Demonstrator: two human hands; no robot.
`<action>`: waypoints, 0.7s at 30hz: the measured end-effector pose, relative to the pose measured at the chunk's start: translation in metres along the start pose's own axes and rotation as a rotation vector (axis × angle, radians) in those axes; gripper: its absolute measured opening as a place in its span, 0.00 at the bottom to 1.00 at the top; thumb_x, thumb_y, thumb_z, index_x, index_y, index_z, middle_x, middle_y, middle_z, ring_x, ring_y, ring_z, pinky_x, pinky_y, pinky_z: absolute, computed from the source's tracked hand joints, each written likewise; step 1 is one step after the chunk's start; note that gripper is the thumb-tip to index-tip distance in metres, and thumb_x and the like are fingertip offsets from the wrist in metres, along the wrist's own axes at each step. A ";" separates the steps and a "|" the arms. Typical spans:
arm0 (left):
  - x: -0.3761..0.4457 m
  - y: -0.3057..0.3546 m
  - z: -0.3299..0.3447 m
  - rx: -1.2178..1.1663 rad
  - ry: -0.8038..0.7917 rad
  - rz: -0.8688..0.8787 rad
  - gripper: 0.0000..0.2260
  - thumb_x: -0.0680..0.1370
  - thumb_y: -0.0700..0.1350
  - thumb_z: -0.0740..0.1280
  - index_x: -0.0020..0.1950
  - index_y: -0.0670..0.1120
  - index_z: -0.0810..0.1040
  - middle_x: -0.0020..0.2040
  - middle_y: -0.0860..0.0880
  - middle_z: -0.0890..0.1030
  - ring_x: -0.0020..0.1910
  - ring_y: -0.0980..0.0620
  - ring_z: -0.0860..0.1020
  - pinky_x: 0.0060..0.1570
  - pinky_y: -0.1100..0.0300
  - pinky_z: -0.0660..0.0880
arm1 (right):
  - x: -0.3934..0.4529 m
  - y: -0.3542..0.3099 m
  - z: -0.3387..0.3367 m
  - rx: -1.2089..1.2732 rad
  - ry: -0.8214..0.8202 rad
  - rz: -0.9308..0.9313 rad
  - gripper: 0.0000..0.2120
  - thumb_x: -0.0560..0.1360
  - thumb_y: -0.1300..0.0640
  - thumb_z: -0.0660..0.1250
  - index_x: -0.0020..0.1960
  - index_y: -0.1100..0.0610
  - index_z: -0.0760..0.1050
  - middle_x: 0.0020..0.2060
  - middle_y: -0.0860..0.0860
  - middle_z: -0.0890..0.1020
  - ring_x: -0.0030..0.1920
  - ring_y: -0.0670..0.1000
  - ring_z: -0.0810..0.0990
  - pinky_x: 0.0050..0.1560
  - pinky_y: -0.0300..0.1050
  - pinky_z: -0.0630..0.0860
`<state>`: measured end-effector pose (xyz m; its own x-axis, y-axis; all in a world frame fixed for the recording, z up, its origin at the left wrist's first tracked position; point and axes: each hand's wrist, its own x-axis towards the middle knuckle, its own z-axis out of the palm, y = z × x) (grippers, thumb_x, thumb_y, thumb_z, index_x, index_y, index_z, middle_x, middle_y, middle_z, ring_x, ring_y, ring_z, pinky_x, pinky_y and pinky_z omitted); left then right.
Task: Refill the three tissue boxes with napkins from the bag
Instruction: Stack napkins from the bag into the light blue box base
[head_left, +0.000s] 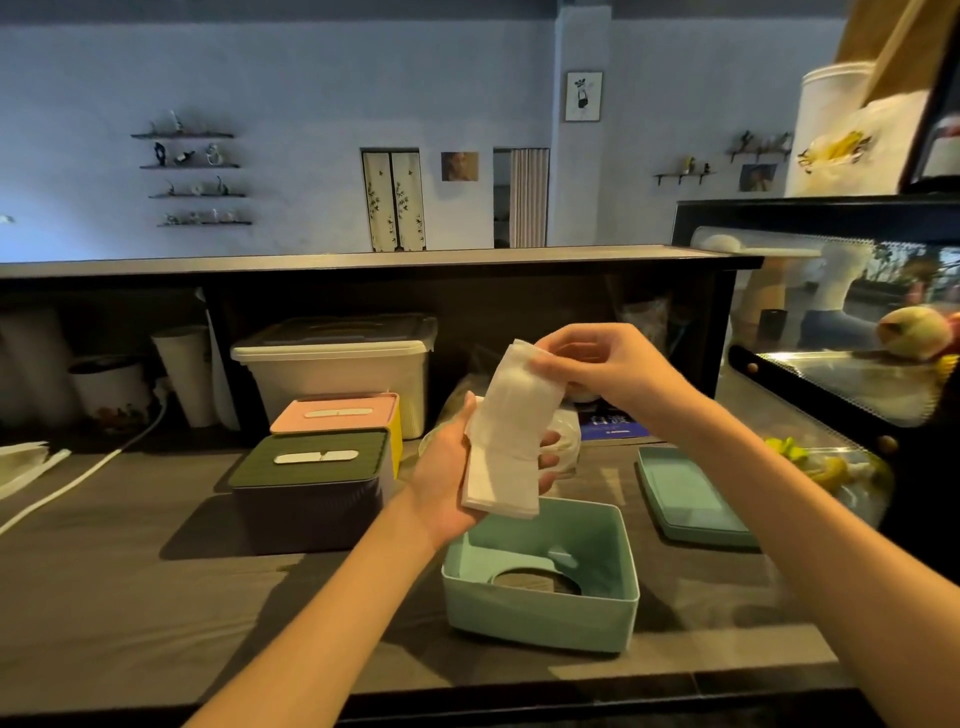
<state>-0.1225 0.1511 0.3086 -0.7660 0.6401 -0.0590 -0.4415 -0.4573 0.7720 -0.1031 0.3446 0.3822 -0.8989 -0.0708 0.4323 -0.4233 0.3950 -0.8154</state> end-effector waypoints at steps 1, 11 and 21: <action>-0.001 0.001 -0.001 -0.024 -0.007 -0.007 0.28 0.82 0.64 0.56 0.73 0.47 0.74 0.64 0.38 0.79 0.53 0.39 0.83 0.50 0.46 0.81 | -0.001 -0.006 -0.005 0.068 -0.036 0.013 0.11 0.75 0.53 0.74 0.55 0.55 0.84 0.47 0.50 0.87 0.50 0.49 0.87 0.48 0.43 0.84; -0.002 0.000 0.007 0.084 -0.006 0.015 0.30 0.82 0.67 0.53 0.72 0.46 0.73 0.59 0.39 0.83 0.53 0.41 0.84 0.56 0.44 0.79 | -0.004 0.004 0.012 -0.100 -0.120 0.149 0.08 0.73 0.51 0.78 0.50 0.52 0.87 0.44 0.47 0.88 0.49 0.45 0.86 0.51 0.38 0.79; -0.006 -0.006 0.016 0.275 0.057 0.014 0.30 0.77 0.67 0.64 0.68 0.46 0.76 0.48 0.43 0.84 0.43 0.47 0.82 0.44 0.53 0.80 | -0.014 0.020 0.023 -0.138 0.048 0.153 0.10 0.72 0.48 0.79 0.50 0.50 0.86 0.43 0.46 0.87 0.46 0.45 0.85 0.48 0.39 0.81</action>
<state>-0.1074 0.1598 0.3143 -0.7999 0.5952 -0.0768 -0.2935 -0.2763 0.9152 -0.1016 0.3326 0.3511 -0.9438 0.0423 0.3277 -0.2594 0.5196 -0.8141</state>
